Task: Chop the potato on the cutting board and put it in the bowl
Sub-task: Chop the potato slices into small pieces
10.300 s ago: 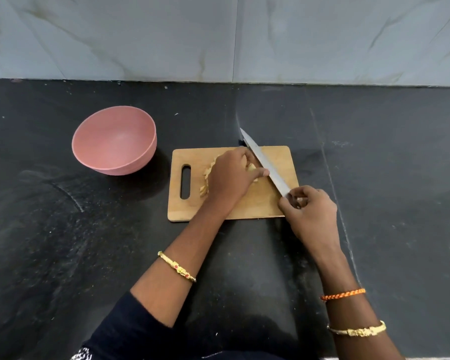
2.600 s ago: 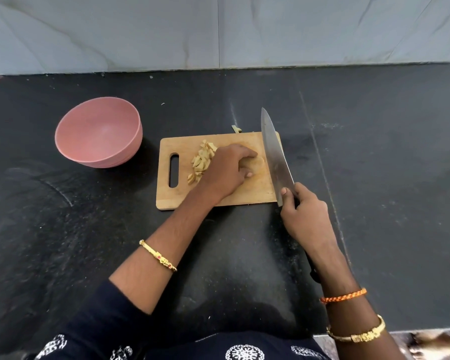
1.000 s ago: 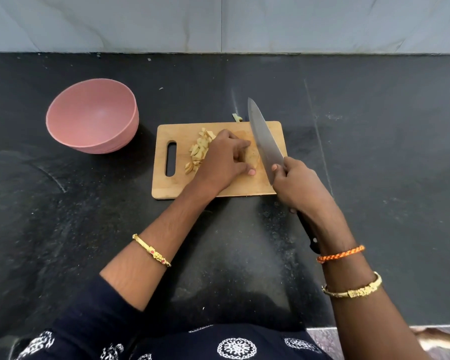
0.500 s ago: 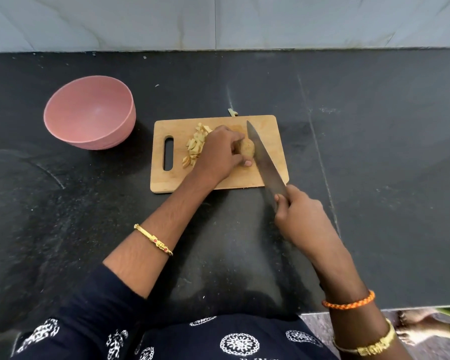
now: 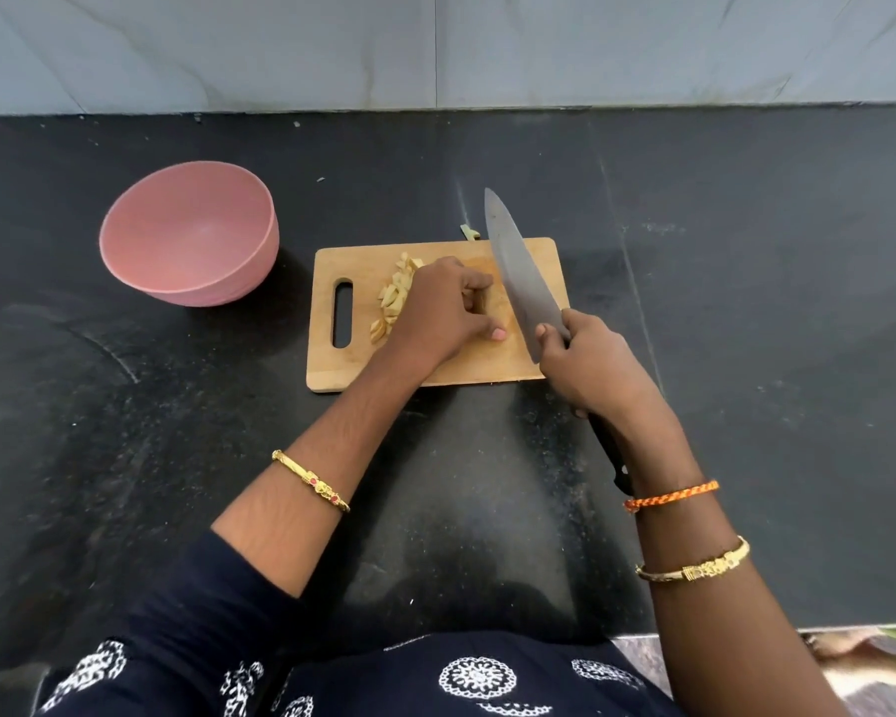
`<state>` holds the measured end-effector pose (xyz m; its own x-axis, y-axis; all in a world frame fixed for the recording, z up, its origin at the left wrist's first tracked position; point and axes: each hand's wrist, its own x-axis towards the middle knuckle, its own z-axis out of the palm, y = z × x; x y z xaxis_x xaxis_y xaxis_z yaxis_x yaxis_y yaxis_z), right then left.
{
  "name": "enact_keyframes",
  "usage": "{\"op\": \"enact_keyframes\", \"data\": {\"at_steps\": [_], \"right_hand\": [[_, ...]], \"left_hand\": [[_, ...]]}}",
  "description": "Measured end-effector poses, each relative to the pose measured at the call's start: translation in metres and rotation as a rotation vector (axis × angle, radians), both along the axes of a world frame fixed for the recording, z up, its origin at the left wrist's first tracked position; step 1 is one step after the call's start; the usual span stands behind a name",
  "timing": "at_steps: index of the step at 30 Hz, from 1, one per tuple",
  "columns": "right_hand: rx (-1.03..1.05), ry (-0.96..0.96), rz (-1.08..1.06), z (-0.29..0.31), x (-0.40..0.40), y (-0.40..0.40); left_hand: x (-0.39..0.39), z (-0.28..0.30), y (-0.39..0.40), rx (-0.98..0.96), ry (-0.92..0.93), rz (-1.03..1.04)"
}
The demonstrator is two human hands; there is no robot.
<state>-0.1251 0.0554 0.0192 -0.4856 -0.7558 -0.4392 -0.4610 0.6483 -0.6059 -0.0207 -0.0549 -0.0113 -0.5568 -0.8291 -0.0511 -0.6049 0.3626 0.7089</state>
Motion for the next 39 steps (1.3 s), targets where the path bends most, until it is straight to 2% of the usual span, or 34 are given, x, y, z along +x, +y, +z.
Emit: {"op": "enact_keyframes", "data": {"at_steps": [21,32,39], "right_hand": [[0.035,-0.029,0.014,-0.002,-0.012,-0.006],[0.055,0.18,0.038,0.004,0.012,-0.012],[0.146,0.211,0.049,-0.003,0.028,0.006]], "left_hand": [[0.002,-0.005,-0.002,0.05,0.076,0.022],[0.002,-0.008,-0.001,0.027,0.096,0.01],[0.002,-0.006,-0.001,0.02,0.114,0.017]]}}
